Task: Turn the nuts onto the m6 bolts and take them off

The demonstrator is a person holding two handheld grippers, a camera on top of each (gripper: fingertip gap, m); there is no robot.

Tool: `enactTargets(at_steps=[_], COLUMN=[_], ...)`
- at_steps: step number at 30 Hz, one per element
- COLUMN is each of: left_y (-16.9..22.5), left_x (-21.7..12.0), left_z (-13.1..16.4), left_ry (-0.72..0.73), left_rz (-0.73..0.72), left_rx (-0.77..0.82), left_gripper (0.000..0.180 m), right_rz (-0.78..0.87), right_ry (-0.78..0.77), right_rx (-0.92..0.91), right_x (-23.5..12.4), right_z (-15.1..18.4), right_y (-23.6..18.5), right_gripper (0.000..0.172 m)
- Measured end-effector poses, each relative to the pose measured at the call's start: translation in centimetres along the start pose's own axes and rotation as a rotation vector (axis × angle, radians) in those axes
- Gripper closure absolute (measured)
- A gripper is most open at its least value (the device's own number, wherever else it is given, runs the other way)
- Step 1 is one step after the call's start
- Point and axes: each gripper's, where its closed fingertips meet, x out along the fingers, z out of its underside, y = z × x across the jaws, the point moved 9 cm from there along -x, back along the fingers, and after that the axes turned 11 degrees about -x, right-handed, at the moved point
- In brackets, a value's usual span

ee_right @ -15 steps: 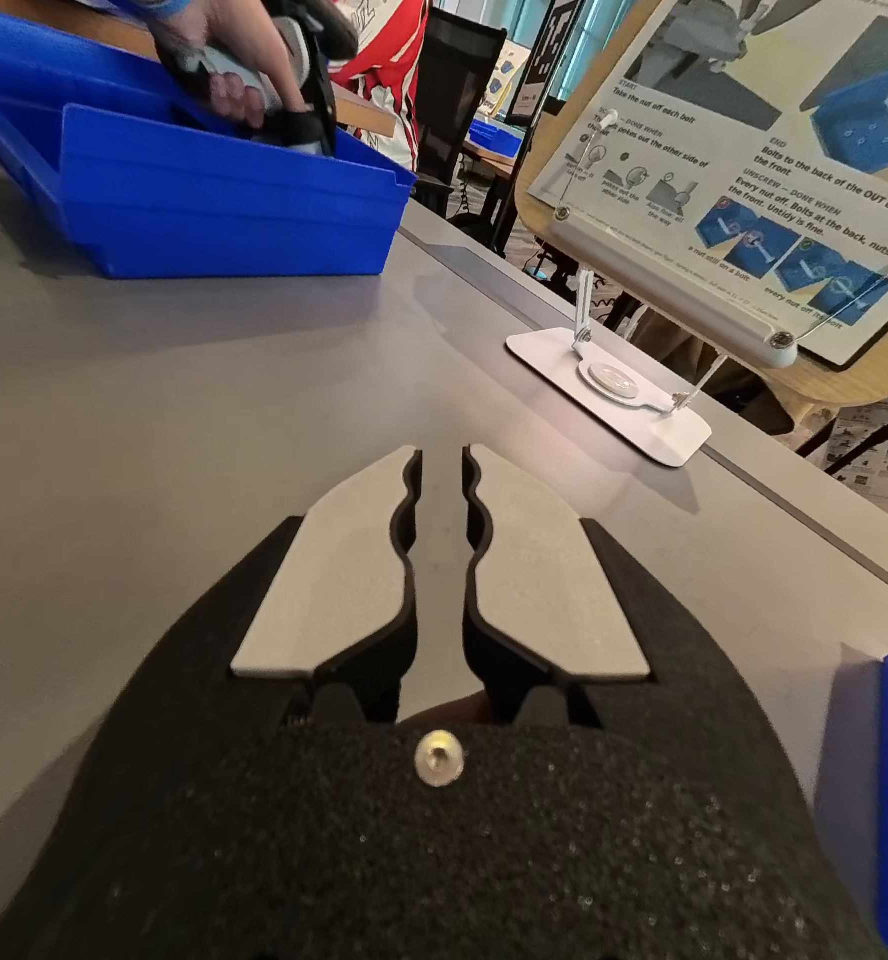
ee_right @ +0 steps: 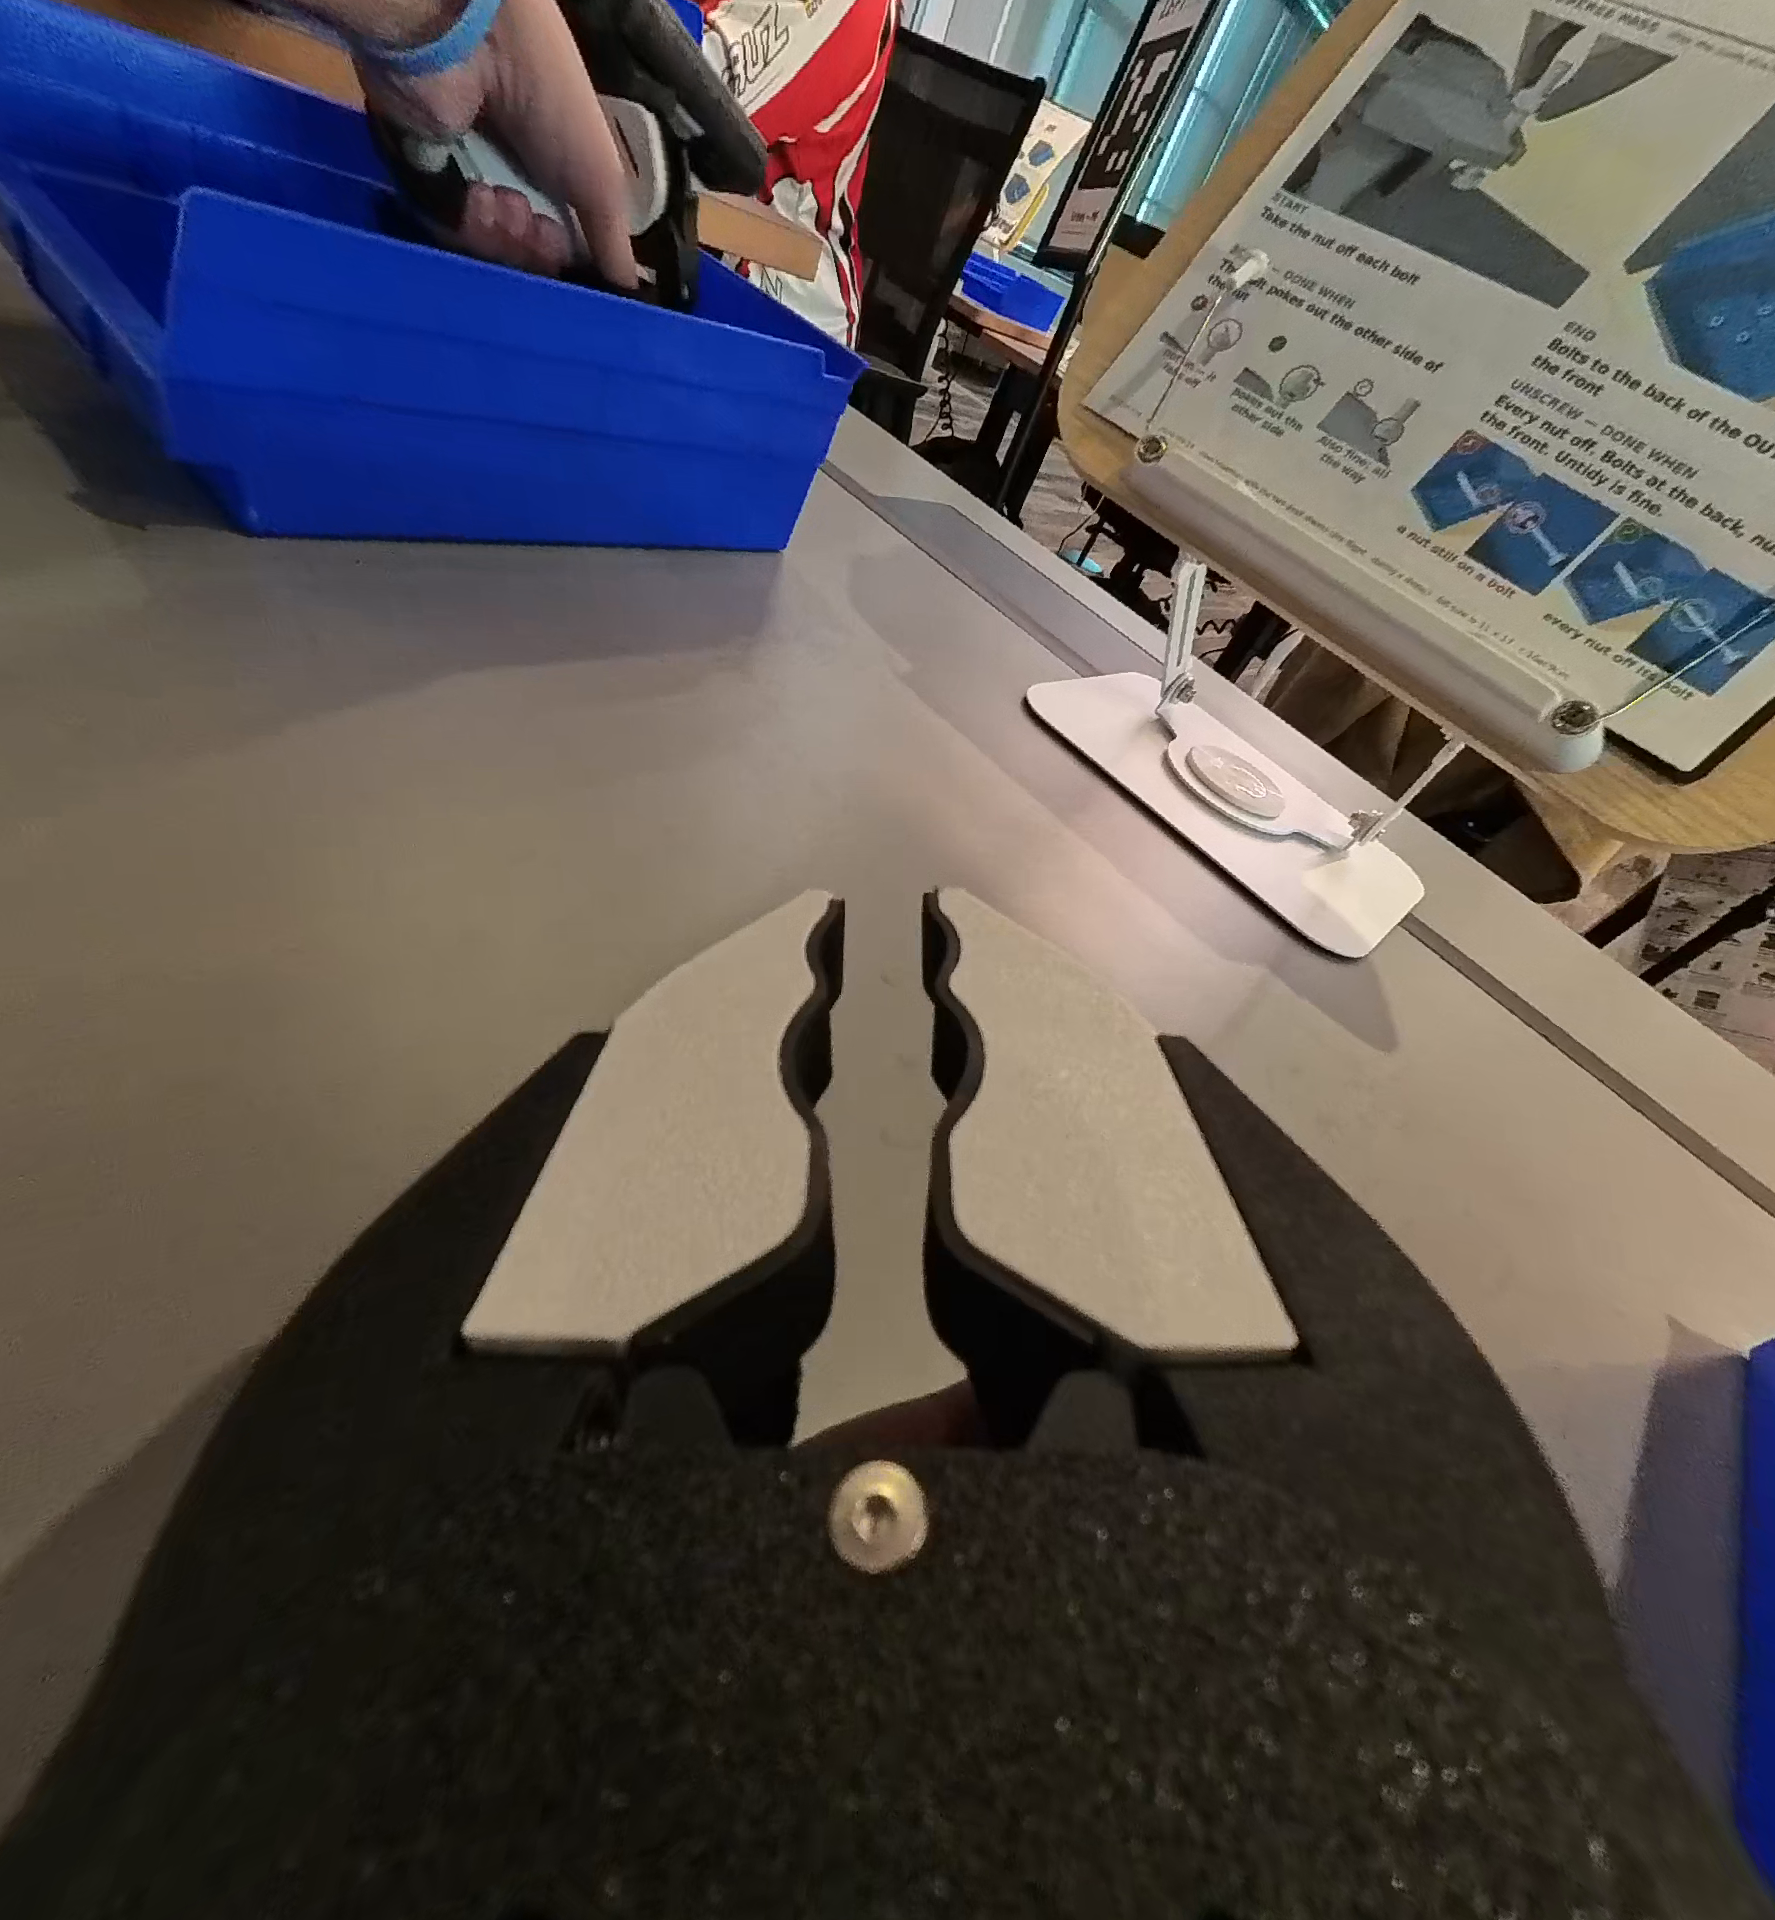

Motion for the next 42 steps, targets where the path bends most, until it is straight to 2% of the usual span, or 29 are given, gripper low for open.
enactTargets(at_steps=[6,11,14,18,20,23,26,30,33,38,40,42], left_y=[0.1,0.7,2.3,6.0,7.9,10.4,12.7,15.6,17.2,18.4,18.8,18.8], left_x=[-1.5,-7.3,-11.9,-15.2,-15.1,-13.8,-12.2,-10.4,-9.3,-8.1,-7.7,-7.6], left_z=[0.3,2.4,6.4,15.2,19.1,22.7,24.7,26.8,27.8,28.6,28.7,28.6], left_ry=[0.093,0.343,0.508,0.65,0.654,0.582,0.484,0.382,0.332,0.3,0.295,0.282], left_rz=[0.124,0.436,0.725,1.054,1.15,1.259,1.348,1.457,1.507,1.557,1.553,1.552], left_rx=[0.092,0.279,0.483,0.833,0.933,1.001,1.049,1.085,1.092,1.086,1.089,1.09], left_gripper=[0.175,0.176,0.175,0.175,0.175,0.175,0.175,0.176,0.176,0.176,0.175,0.176], right_rz=[0.004,0.006,-0.001,-0.013,-0.037,-0.125,-0.369,-0.536,-0.581,-0.589,-0.602,-0.596], right_ry=[0.004,0.01,0.015,0.028,0.037,0.069,0.162,0.265,0.322,0.347,0.357,0.358], right_rx=[0.004,0.018,0.048,0.125,0.176,0.292,0.48,0.598,0.642,0.7,0.709,0.722], right_x=[-0.1,-0.1,-0.1,-0.2,-0.1,0.1,0.9,2.1,2.7,3.3,3.4,3.3], right_z=[0.0,0.0,0.0,0.2,0.3,0.4,-0.5,-3.8,-5.6,-5.9,-5.6,-5.3], right_y=[0.1,0.2,0.5,1.0,1.3,1.5,1.3,2.3,3.1,3.8,3.8,3.8], right_gripper=[0.158,0.158,0.158,0.158,0.158,0.157,0.156,0.153,0.152,0.153,0.167,0.167])
